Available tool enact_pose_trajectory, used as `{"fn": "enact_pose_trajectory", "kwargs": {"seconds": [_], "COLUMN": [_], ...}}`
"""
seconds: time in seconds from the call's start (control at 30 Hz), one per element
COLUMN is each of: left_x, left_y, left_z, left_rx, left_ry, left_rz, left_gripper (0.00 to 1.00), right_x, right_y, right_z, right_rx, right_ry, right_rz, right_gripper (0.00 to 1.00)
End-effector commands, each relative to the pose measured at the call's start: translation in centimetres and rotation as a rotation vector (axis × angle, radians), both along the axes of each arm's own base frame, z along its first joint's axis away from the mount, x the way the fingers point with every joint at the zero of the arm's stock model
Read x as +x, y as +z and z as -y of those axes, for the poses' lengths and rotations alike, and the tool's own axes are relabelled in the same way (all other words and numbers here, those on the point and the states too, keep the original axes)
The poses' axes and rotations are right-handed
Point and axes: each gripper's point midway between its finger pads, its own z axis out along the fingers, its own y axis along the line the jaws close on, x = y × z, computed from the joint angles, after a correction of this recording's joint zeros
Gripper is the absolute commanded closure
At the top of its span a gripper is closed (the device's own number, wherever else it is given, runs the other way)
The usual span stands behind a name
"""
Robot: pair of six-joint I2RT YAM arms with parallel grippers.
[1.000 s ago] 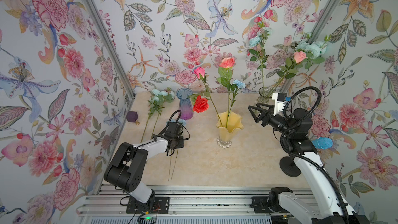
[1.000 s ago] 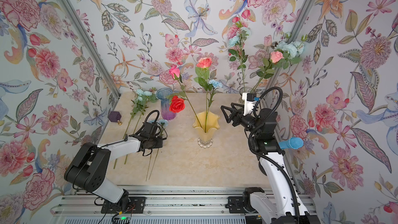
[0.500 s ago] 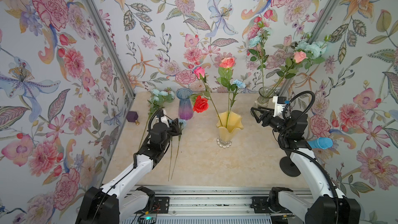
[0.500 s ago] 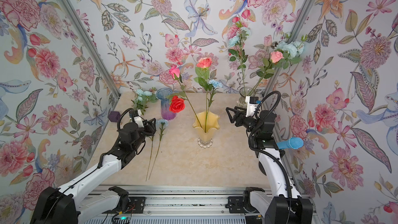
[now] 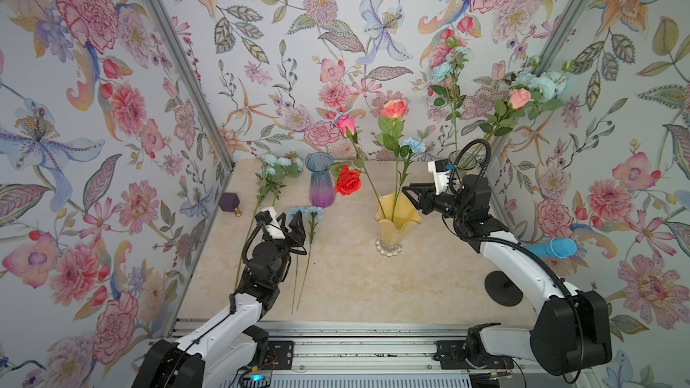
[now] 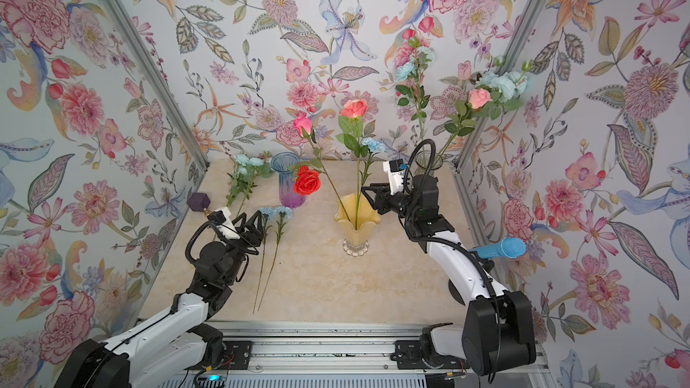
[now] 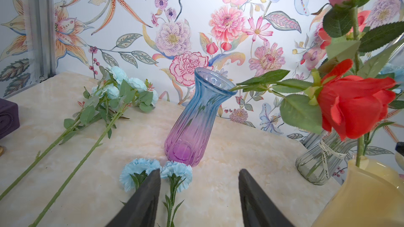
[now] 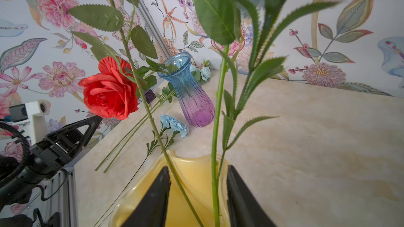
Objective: Pick out blue flowers from the vase
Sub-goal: Pick up the flower from the vase.
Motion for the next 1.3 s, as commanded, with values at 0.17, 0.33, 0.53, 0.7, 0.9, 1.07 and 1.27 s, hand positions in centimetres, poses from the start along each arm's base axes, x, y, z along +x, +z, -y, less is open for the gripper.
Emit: {"fn": "enact_pose_trajectory", "kwargs": {"seconds": [0.17, 0.33, 0.53, 0.7, 0.9, 1.07, 1.27], "left_x": [-0.6, -0.9, -0.9, -0.6, -0.9, -0.9, -0.9], "left_y": [1.5, 1.7, 1.6, 1.5, 1.5, 1.5, 1.4], "left_z": [1.7, 1.5, 1.8, 2.4, 2.2, 2.2, 2.2], "left_rx": [-0.006, -0.006, -0.011, -0.005, -0.003, -0.001, -0.001], "left_ry": [-0.080, -0.069, -0.074, -0.088, -0.080, -0.078, -0.079], "left_rz": [0.064, 0.071, 0.069, 0.063, 0.068, 0.068, 0.067], "left_gripper": [0.41, 0.41, 0.41, 0.41, 0.41, 0.41, 0.41], "right_x": [2.3, 2.5, 3.0, 3.3, 3.5, 3.7, 3.5], "right_y": [-1.4, -1.6, -2.5, -2.9, -3.2, -3.6, -3.0], "right_z": [0.2, 0.4, -0.2, -0.7, -1.4, -1.8, -1.7], "right_rx": [-0.081, -0.105, -0.125, -0.139, -0.168, -0.189, -0.200], "right_ry": [-0.135, -0.156, -0.130, -0.116, -0.114, -0.114, -0.118], "right_rz": [-0.044, -0.048, -0.079, -0.093, -0.098, -0.105, -0.091], "right_gripper": [0.70, 0.70, 0.71, 0.72, 0.76, 0.82, 0.91]}}
